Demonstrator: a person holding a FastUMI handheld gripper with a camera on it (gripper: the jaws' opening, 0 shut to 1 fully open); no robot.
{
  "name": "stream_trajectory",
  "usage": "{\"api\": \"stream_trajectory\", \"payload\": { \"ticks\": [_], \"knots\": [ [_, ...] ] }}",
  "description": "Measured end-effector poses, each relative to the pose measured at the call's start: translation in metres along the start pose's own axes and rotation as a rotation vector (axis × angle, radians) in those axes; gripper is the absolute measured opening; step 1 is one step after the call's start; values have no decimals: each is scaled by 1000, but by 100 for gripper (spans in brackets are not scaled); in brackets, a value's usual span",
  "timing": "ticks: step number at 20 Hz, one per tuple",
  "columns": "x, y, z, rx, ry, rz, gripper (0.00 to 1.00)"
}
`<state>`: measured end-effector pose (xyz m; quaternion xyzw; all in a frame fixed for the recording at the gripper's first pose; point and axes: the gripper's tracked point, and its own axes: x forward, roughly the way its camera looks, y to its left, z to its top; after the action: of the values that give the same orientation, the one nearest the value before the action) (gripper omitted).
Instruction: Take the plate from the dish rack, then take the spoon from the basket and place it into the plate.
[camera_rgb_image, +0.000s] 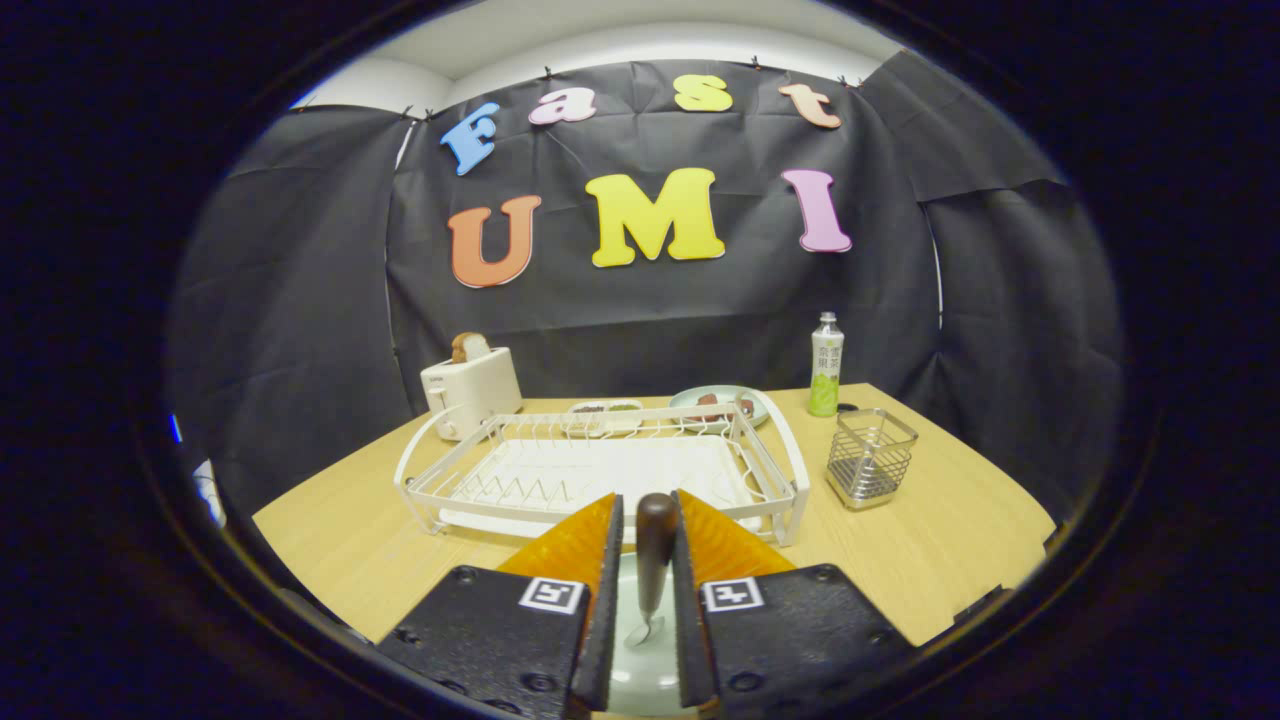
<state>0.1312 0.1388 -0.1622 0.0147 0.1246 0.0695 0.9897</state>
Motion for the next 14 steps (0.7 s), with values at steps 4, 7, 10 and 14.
{"api": "stream_trajectory", "payload": {
  "ticks": [4,7,10,14],
  "knots": [
    [-12,-13,7,-25,-26,-23,69],
    [-27,-23,8,-19,-29,-56,92],
    [-45,-26,17,-10,-50,-70,97],
    [-69,-27,23,1,-45,-80,100]
  ]
}}
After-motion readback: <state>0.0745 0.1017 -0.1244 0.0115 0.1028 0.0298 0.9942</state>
